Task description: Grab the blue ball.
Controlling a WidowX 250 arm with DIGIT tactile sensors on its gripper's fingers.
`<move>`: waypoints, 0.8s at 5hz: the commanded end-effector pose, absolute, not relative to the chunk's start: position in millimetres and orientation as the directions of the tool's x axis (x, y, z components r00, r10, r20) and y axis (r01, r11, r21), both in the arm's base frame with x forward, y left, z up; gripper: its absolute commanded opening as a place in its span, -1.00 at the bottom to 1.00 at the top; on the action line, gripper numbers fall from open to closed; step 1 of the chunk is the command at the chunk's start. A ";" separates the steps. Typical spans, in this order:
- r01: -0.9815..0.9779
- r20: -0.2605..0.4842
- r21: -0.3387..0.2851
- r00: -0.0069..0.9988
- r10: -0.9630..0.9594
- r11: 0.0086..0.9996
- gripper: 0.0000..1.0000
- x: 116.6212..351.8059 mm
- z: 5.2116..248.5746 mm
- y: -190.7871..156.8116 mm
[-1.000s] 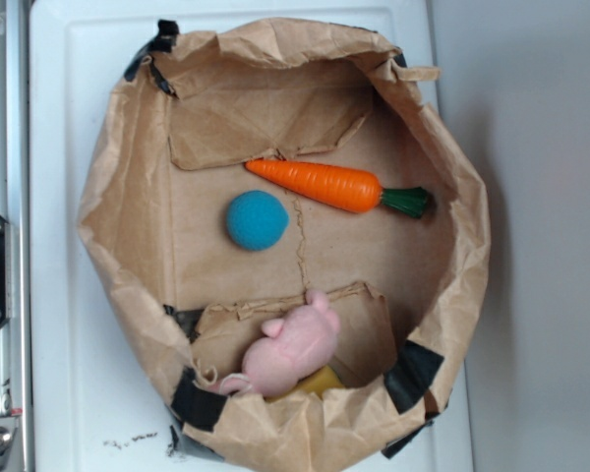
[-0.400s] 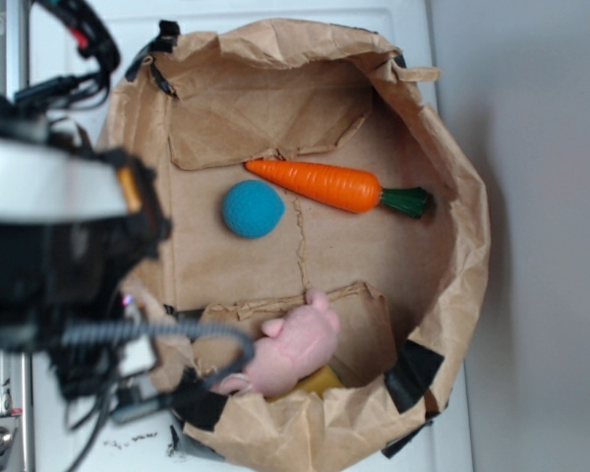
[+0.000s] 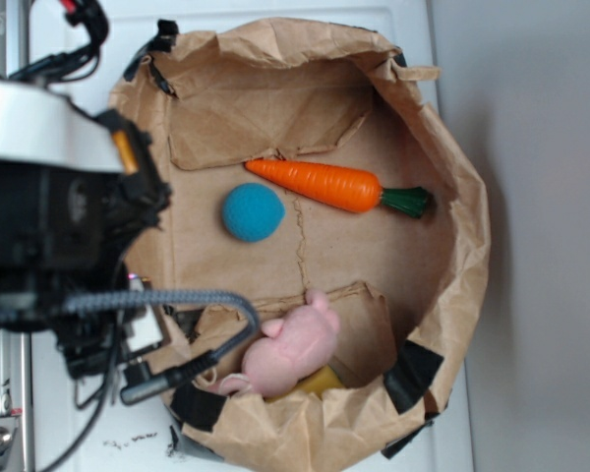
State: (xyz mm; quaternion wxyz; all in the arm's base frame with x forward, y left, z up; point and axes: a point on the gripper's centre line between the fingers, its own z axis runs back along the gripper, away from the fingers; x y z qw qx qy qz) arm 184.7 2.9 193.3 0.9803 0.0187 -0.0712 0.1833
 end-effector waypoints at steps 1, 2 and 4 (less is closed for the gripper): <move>-0.426 0.169 -0.039 0.889 0.426 0.904 1.00 190.1 176.6 17.8; -0.521 0.174 -0.075 0.833 0.525 0.850 1.00 211.5 160.7 28.2; -0.566 0.208 -0.098 0.793 0.573 0.819 1.00 228.2 133.7 41.3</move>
